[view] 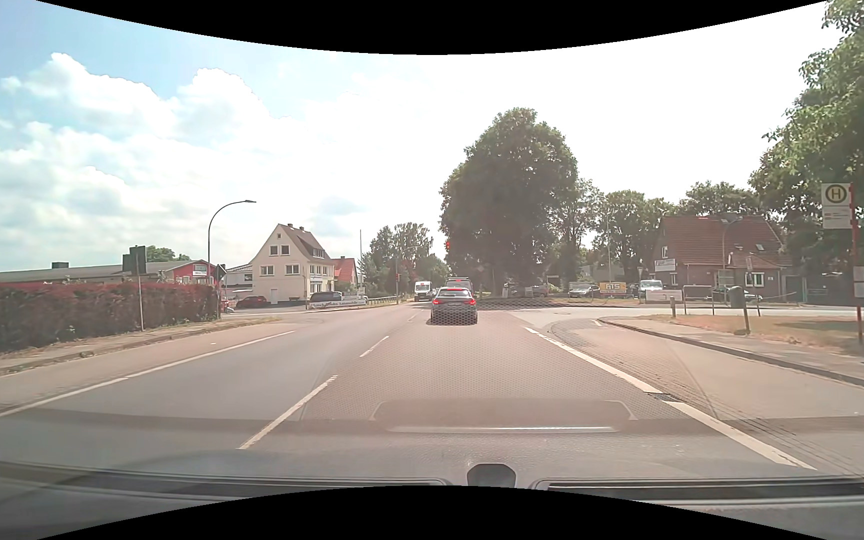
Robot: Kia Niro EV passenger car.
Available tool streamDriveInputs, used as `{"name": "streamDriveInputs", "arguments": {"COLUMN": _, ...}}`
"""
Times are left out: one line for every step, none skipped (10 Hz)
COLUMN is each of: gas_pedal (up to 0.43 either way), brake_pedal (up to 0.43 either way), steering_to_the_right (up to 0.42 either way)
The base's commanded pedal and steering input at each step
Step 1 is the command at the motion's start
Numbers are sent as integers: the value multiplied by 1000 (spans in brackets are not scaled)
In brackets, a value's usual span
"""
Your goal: Follow the waypoints while adhering to traffic rules and regulations
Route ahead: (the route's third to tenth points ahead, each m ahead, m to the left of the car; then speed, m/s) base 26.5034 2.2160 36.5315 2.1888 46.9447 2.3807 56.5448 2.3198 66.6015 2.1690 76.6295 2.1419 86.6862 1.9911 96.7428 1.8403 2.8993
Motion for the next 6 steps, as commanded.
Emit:
{"name": "streamDriveInputs", "arguments": {"gas_pedal": 0, "brake_pedal": 0, "steering_to_the_right": 0}}
{"name": "streamDriveInputs", "arguments": {"gas_pedal": 0, "brake_pedal": 0, "steering_to_the_right": 0}}
{"name": "streamDriveInputs", "arguments": {"gas_pedal": 0, "brake_pedal": 0, "steering_to_the_right": 0}}
{"name": "streamDriveInputs", "arguments": {"gas_pedal": 0, "brake_pedal": 0, "steering_to_the_right": 0}}
{"name": "streamDriveInputs", "arguments": {"gas_pedal": 0, "brake_pedal": 0, "steering_to_the_right": 0}}
{"name": "streamDriveInputs", "arguments": {"gas_pedal": 0, "brake_pedal": 0, "steering_to_the_right": 1}}
